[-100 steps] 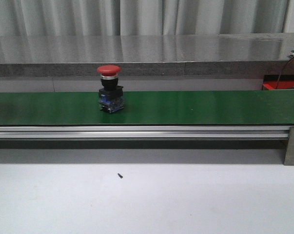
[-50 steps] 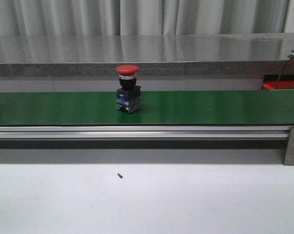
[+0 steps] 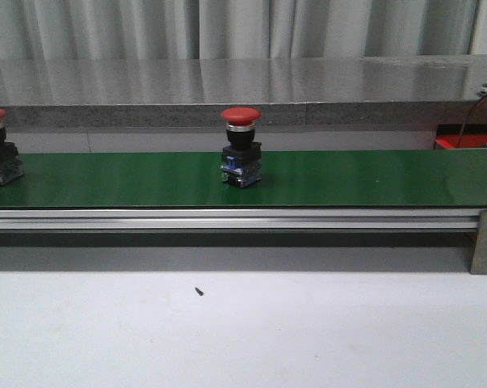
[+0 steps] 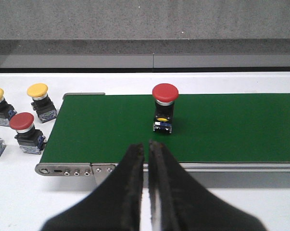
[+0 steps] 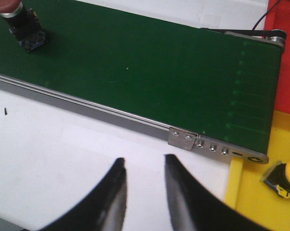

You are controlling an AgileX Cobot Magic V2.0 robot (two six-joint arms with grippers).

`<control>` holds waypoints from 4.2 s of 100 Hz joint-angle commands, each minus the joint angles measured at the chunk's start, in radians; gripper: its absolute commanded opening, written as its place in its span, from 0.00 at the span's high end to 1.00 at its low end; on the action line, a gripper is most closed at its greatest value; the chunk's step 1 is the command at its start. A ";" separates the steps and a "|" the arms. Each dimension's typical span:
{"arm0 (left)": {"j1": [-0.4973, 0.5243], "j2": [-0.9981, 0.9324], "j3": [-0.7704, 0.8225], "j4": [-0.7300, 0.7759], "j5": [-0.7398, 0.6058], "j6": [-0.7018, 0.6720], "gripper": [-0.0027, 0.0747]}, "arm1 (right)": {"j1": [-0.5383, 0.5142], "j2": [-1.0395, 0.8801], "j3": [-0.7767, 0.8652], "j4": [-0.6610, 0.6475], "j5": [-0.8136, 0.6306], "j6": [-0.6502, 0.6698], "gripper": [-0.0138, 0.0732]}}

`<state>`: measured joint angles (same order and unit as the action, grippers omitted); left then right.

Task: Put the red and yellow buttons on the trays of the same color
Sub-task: 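Lower the right gripper onto the first red button on the belt and close, then carry the red button with the right gripper into the red tray and release, then grasp the second red button on the belt with the right gripper and lift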

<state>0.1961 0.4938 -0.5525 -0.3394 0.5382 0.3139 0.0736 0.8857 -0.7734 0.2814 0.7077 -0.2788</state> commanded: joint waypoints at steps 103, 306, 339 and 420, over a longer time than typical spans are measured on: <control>-0.005 0.002 -0.025 -0.024 -0.094 0.001 0.99 | 0.253 0.727 -0.612 0.042 0.027 -0.011 0.08; -0.005 0.002 -0.020 -0.024 -0.088 0.001 0.99 | -0.372 1.187 -1.031 0.022 0.170 -0.011 0.49; -0.005 0.002 -0.020 -0.024 -0.088 0.001 0.99 | -0.391 1.139 -1.034 0.022 0.193 -0.010 0.21; -0.005 0.002 -0.020 -0.024 -0.088 0.001 0.99 | 0.015 0.815 -0.827 0.079 0.347 -0.165 0.21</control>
<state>0.1961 0.4920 -0.5445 -0.3394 0.5275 0.3139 0.0417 1.7615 -1.6002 0.3335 1.0732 -0.4239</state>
